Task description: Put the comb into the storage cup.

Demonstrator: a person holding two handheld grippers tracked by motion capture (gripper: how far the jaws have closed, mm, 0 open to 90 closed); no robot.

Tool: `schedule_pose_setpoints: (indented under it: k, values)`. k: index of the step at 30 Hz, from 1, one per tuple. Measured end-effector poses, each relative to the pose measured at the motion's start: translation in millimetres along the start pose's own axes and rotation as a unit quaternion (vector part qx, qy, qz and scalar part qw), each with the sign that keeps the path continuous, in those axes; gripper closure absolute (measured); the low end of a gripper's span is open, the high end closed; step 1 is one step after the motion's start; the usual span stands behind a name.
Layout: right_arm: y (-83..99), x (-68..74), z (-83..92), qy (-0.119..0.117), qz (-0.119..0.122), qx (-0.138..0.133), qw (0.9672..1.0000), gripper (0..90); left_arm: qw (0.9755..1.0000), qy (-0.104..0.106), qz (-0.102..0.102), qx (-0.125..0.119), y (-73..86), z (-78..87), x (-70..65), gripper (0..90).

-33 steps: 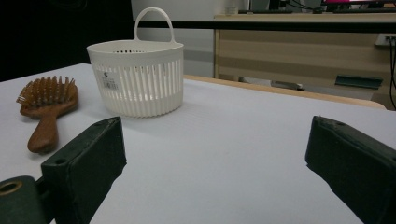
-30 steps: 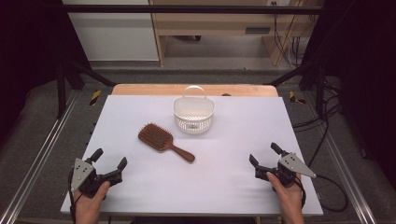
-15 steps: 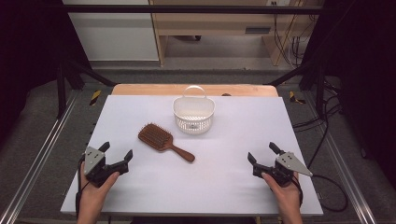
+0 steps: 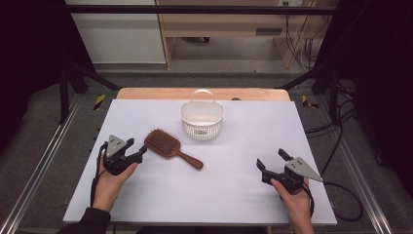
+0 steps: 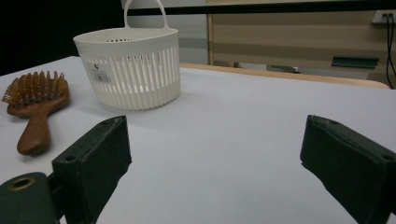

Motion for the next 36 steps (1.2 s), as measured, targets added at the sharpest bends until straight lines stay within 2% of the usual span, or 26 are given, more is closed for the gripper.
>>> schedule_pose_setpoints:
  k: [1, 2, 4, 5, 7, 9, 10, 12, 13, 15, 17, 22, 25, 26, 28, 29, 31, 33, 36]
  values:
    - [0.1, 0.5, -0.4, 0.001, 0.002, 0.002, 1.0, 8.7, 1.0, 0.0, 0.0, 0.0, 0.0, 0.0, 0.0, 46.2]
    - [0.1, 0.5, -0.4, 0.001, 0.002, 0.002, 1.0, 8.7, 1.0, 0.001, -0.009, 0.004, -1.2, -2.1, 0.9, 46.2]
    - [-0.9, 2.8, -0.2, 0.0, 0.004, 0.001, 1.0, 9.1, 0.9996, 0.014, -0.016, 0.018, -2.9, -8.9, 4.4, 54.8]
    - [-0.9, 2.8, -0.2, 0.0, 0.004, 0.001, 1.0, 9.1, 0.9996, 0.014, -0.016, 0.018, -2.9, -8.9, 4.4, 56.3]
    - [-0.5, 3.4, -0.5, 0.001, 0.005, 0.001, 1.0, 9.1, 0.9994, 0.022, -0.007, 0.025, -3.5, -13.4, 8.3, 58.9]
    - [0.6, 4.0, -0.6, 0.001, 0.005, 0.004, 1.0, 9.1, 0.9993, 0.017, -0.005, 0.034, -3.7, -18.3, 14.3, 64.4]
    - [1.0, 4.3, -0.3, 0.0, 0.005, 0.005, 1.0, 9.1, 0.999, 0.02, 0.01, 0.039, -3.1, -22.6, 18.3, 67.5]
    - [1.2, 5.8, 0.9, -0.004, 0.003, 0.005, 1.0, 9.1, 0.9987, 0.011, 0.019, 0.045, -3.3, -28.3, 22.9, 73.8]
    - [0.9, 6.8, 1.8, -0.007, 0.006, 0.004, 1.0, 9.3, 0.9984, 0.01, 0.014, 0.054, -4.7, -35.1, 27.3, 79.9]
    - [0.7, 7.3, 1.8, -0.009, 0.003, 0.004, 1.0, 9.4, 0.9983, 0.006, 0.006, 0.057, -5.3, -38.6, 29.7, 82.5]
    - [1.1, 8.0, 0.4, -0.012, 0.004, 0.007, 0.9999, 10.2, 0.9974, 0.01, 0.009, 0.071, -5.8, -50.5, 34.2, 88.1]
    - [1.5, 10.3, -0.9, -0.017, 0.009, 0.011, 0.9998, 10.5, 0.9969, 0.013, 0.003, 0.077, -6.7, -63.8, 36.5, 89.6]
    - [2.0, 12.1, -1.5, -0.021, 0.011, 0.015, 0.9996, 10.8, 0.9973, 0.007, 0.001, 0.073, -10.0, -72.7, 40.0, 89.7]
    - [2.2, 12.1, -1.5, -0.021, 0.011, 0.016, 0.9996, 10.8, 0.9979, -0.003, 0.006, 0.065, -12.8, -77.0, 42.6, 89.8]
    - [2.2, 12.2, -1.3, -0.022, 0.012, 0.016, 0.9996, 10.8, 0.9977, -0.004, 0.003, 0.067, -13.7, -80.0, 43.5, 89.8]
    - [2.2, 11.7, -0.5, -0.021, 0.011, 0.016, 0.9996, 11.0, 0.9968, -0.008, -0.011, 0.079, -14.3, -86.5, 45.3, 89.8]
    - [2.3, 10.9, -0.2, -0.02, 0.01, 0.015, 0.9996, 10.7, 0.9961, -0.008, -0.016, 0.086, -14.0, -89.9, 46.1, 89.8]
    - [2.4, 10.7, 0.0, -0.021, 0.008, 0.016, 0.9996, 10.7, 0.9949, 0.009, -0.012, 0.1, -11.5, -98.7, 46.1, 89.8]
    - [2.3, 10.7, 0.2, -0.022, 0.01, 0.015, 0.9996, 10.8, 0.9934, 0.009, -0.025, 0.111, -8.8, -103.0, 44.4, 89.8]
Point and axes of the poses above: each handheld gripper's, and its own axes: z roughly backward along the jaws, y roughly out of its underside, x roughly to its left, the point moved 3 cm from there along -z, roughly forward along the jaws, and after that the axes turned 1 degree about -x, right-handed, at the moved point
